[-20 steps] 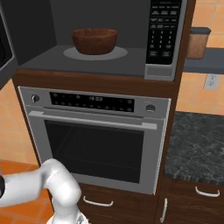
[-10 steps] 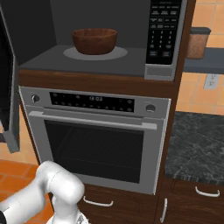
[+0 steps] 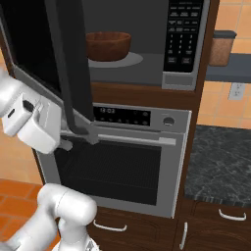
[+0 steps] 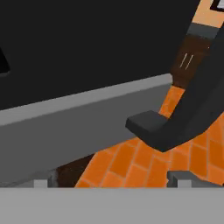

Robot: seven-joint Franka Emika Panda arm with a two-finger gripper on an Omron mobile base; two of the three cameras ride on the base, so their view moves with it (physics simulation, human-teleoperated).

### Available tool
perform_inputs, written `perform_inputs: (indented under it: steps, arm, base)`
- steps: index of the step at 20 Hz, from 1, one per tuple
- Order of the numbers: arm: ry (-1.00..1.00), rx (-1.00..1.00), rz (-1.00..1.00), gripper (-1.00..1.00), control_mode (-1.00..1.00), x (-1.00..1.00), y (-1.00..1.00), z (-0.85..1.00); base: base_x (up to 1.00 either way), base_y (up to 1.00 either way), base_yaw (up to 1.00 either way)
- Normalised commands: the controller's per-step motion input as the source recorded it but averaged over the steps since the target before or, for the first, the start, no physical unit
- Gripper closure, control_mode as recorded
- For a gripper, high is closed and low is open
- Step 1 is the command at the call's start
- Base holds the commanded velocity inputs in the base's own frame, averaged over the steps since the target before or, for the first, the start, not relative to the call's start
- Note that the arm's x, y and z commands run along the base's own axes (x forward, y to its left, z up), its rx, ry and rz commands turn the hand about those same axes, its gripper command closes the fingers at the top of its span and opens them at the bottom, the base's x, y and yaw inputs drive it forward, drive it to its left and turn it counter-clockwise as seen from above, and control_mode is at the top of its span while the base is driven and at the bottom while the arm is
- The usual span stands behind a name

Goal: Open the microwave, place the bowl with waffle inside the microwave, then close the microwave door and turn it on.

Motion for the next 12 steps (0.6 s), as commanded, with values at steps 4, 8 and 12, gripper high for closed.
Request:
perform_inputs:
  steps: [4,8,12]
  arm:
    - [0.00,0.02,-0.07,-1.00,-1.00,1.00,-1.00,0.44]
    - [-0.07,0.10,-0.01,-1.00,-1.00,1.00,-0.97,0.77]
    - [0.00,0.23,0.06,-1.00,-1.00,1.00,-0.89,0.75]
  base:
    - [0.00,0.00,0.00]
    - [0.00,0.00,0.00]
    - [0.00,0.00,0.00]
